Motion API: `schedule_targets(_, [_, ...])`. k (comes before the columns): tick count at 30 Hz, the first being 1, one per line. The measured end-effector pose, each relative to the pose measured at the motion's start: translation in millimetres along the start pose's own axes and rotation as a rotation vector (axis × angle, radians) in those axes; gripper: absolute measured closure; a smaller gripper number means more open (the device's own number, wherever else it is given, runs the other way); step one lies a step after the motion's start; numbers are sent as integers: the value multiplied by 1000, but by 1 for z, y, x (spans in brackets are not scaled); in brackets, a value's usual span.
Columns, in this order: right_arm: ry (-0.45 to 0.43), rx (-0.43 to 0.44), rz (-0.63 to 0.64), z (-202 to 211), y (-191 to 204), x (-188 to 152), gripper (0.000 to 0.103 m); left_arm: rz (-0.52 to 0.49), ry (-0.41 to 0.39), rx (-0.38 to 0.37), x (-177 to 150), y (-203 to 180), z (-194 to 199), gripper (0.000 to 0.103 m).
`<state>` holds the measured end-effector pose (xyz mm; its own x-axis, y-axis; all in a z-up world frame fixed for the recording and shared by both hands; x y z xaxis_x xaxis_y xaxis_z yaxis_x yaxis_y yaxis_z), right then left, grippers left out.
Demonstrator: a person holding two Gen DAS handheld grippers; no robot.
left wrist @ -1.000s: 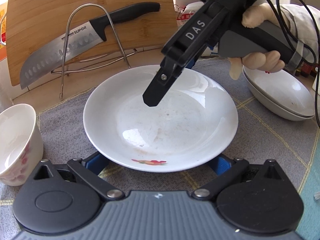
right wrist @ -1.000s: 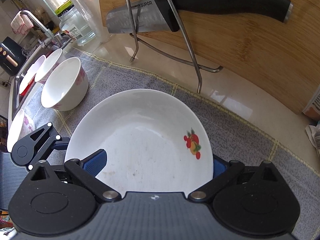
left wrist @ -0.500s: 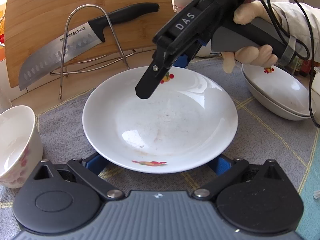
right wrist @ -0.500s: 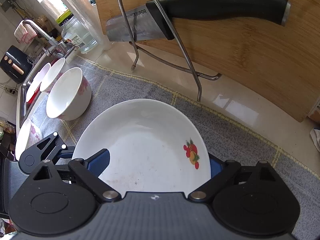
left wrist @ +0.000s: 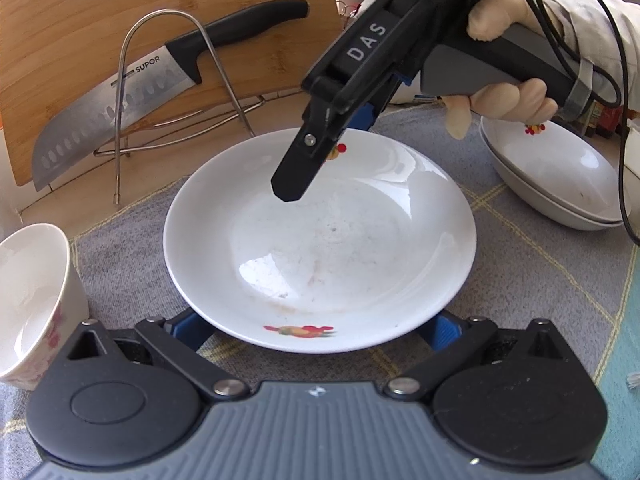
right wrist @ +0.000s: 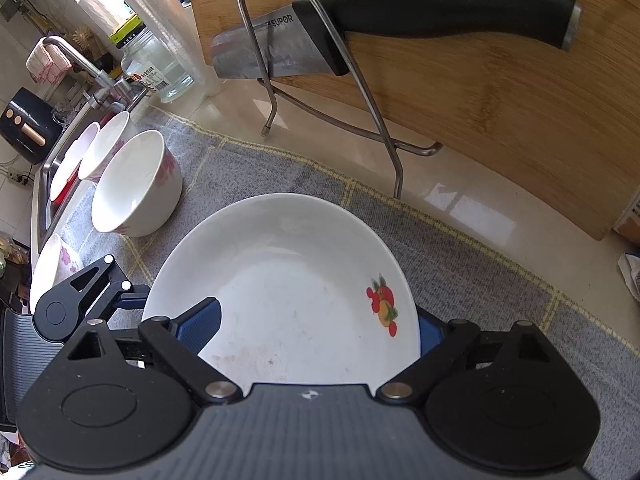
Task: Organize plates and bowls
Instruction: 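Lift the fruit-print plate with the right tool toward the plate stack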
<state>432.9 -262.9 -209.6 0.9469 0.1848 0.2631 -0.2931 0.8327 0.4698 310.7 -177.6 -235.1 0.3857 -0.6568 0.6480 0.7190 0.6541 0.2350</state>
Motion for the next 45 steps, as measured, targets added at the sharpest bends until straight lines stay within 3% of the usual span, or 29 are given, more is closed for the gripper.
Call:
schedule_targets(24, [-41, 13, 8, 34, 21, -28, 5, -19, -2, -3, 10, -19, 38, 1])
schedule_targets(35, [-102, 7, 1, 70, 27, -54, 5, -73, -22, -11, 22, -41, 63, 1])
schedule_targets(45, [-165, -10, -39, 103, 12, -75, 5, -135, -45, -46, 41, -61, 64, 1])
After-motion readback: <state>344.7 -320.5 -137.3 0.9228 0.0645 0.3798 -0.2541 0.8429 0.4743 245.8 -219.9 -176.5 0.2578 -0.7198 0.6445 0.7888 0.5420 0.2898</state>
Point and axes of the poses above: each gripper's, at about its wrist camera, not at the fingertips, and z roughly against the way its jaws point, y to its left, x to its top, the point moved 10 cm from there along -z, roughly the way its jaws point, and after that the axes turned 15 degrees about -z, right-handed, at the moved point
